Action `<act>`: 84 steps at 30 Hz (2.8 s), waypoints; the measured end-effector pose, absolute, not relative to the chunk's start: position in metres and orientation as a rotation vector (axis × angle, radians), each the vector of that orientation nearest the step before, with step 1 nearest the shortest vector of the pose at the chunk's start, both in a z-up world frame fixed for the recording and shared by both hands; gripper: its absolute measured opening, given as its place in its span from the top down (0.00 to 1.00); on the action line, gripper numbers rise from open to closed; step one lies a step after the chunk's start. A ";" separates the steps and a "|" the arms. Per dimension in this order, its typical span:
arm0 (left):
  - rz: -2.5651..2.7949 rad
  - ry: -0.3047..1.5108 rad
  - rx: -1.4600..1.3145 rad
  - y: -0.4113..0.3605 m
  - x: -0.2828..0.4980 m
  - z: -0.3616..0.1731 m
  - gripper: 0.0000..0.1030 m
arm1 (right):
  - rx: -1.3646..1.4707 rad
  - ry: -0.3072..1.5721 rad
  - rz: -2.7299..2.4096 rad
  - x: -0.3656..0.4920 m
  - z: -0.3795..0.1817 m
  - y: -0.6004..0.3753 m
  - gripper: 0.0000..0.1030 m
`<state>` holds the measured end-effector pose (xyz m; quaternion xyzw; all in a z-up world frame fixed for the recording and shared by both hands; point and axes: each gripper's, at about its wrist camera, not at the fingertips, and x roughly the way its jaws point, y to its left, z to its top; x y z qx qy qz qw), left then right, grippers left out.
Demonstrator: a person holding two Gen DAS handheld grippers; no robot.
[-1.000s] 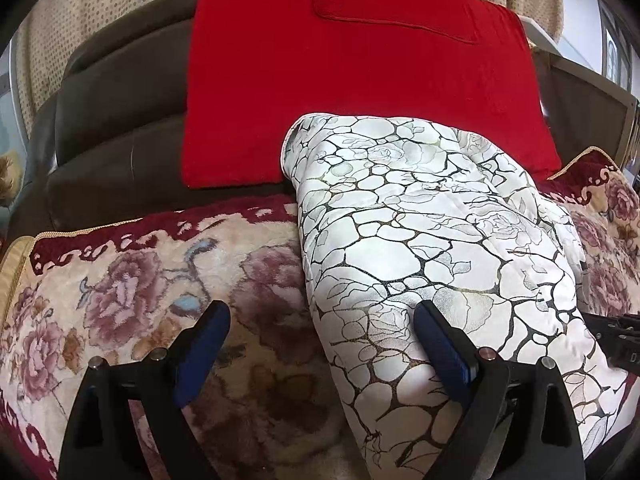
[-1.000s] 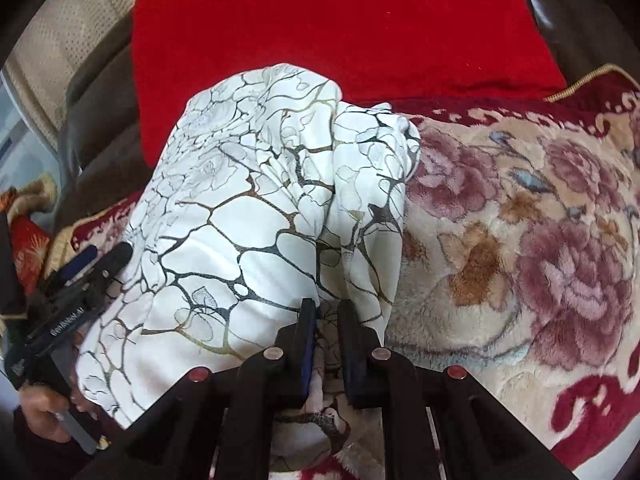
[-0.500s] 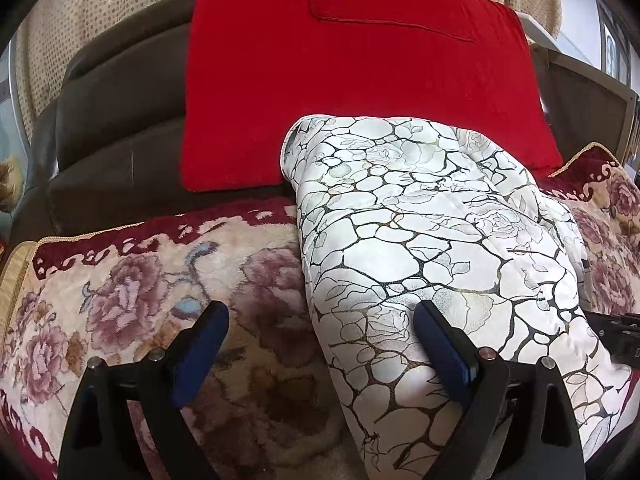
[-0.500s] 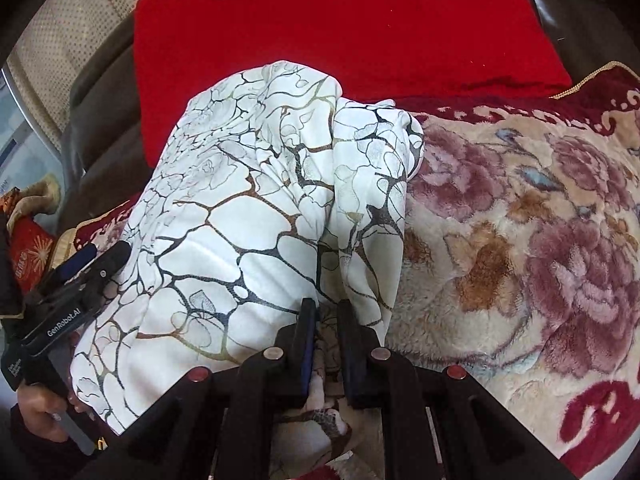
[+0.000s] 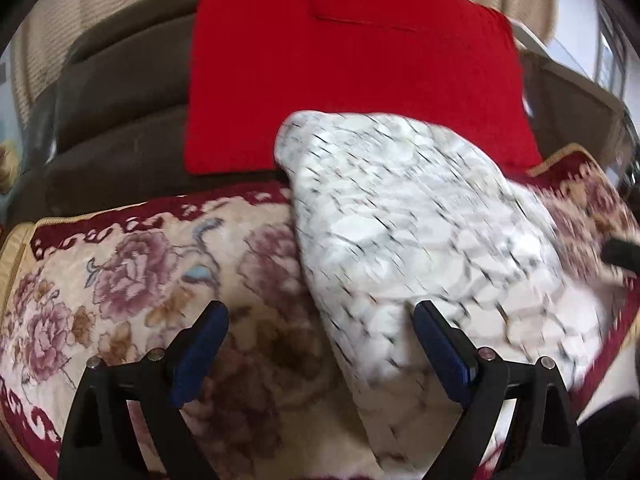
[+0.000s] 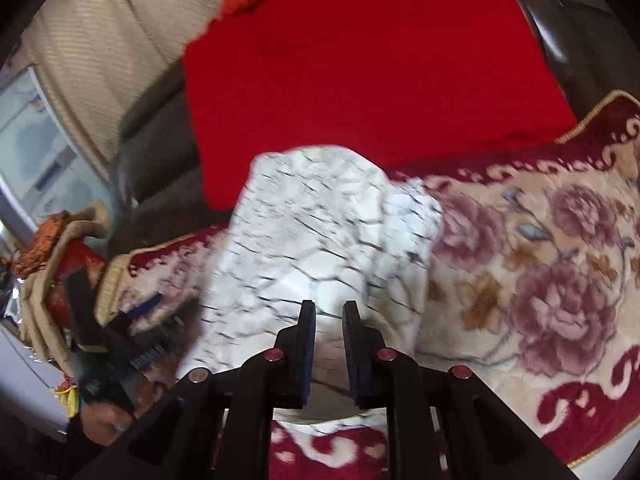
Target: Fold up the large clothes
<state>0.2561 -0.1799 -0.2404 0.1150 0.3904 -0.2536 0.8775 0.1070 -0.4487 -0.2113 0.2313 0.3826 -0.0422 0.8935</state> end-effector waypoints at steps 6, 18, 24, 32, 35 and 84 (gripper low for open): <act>-0.516 0.809 0.314 -0.189 0.238 -0.257 0.09 | 0.476 1.013 -0.088 0.120 -0.279 -0.432 0.85; -0.475 0.658 0.290 -0.175 0.247 -0.227 0.09 | 0.564 0.939 -0.047 0.123 -0.250 -0.454 0.85; -0.432 0.710 0.336 -0.185 0.256 -0.241 0.09 | 0.574 0.904 -0.068 0.134 -0.250 -0.458 0.83; -0.441 0.721 0.347 -0.188 0.260 -0.247 0.09 | 0.564 0.971 -0.067 0.149 -0.279 -0.460 0.83; -0.439 0.721 0.343 -0.188 0.259 -0.247 0.09 | 0.556 0.945 -0.061 0.146 -0.267 -0.462 0.83; -0.437 0.691 0.374 -0.194 0.258 -0.247 0.09 | 0.652 0.870 -0.046 0.199 -0.277 -0.484 0.83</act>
